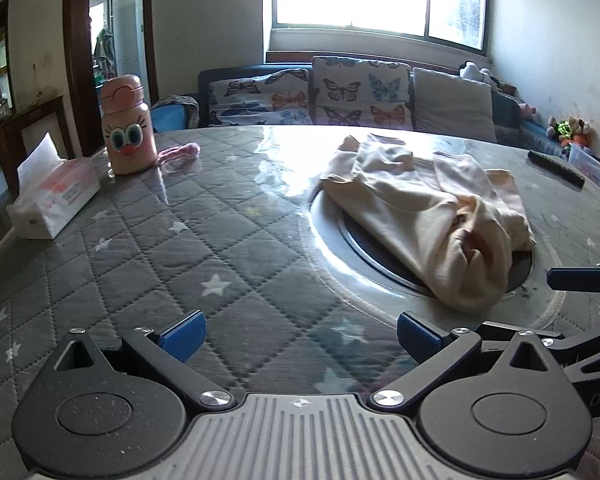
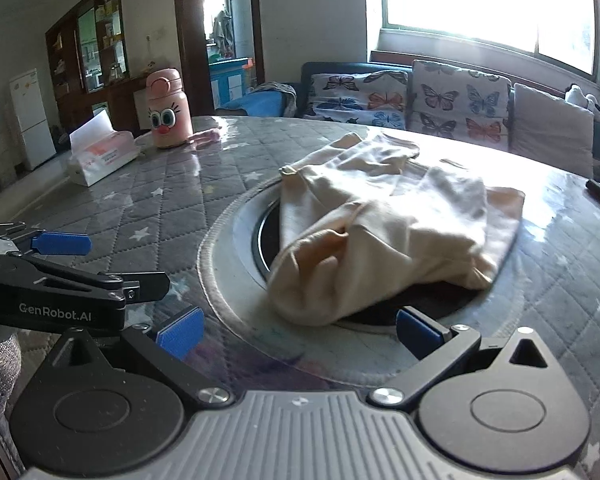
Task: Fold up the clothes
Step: 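Move both grippers toward the crumpled cream shirt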
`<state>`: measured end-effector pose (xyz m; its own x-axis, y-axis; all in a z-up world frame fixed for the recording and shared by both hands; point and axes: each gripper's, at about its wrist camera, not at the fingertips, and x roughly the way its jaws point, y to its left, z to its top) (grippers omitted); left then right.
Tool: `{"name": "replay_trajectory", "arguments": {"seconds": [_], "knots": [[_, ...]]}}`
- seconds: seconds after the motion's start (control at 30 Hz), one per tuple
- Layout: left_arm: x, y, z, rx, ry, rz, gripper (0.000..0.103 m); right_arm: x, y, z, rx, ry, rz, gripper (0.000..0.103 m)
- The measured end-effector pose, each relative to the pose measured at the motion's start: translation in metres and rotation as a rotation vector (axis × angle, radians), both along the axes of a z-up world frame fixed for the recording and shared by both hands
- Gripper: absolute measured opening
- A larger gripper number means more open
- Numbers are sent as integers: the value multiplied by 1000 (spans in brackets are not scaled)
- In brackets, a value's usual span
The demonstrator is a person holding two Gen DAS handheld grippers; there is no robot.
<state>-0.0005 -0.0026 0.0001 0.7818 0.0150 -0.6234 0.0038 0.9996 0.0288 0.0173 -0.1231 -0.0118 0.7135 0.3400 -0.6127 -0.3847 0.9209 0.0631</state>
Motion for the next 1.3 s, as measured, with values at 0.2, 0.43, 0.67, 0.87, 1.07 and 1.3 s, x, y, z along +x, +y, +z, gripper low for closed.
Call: {"name": "replay_trajectory", "arguments": {"seconds": [0.2,0.43,0.67,0.87,1.07,1.3], "knots": [[-2,-9,0,-10,-10,6,103,-4,-11,1,8,-11,-6,103],[0,-16,-1,-4,8,-11,103,-11,-18,0,-20,11,-38,103],[3,-24,-1,18,21,-44,103,-12,-25,-3,-15,27,-57,103],[6,-26,-1,31,24,-56,103,-11,-27,-3,-9,31,-67,103],[10,-28,-1,40,24,-61,103,-6,-30,-2,-3,34,-69,103],[15,-28,0,44,27,-66,103,-2,-29,-4,-4,41,-65,103]]}}
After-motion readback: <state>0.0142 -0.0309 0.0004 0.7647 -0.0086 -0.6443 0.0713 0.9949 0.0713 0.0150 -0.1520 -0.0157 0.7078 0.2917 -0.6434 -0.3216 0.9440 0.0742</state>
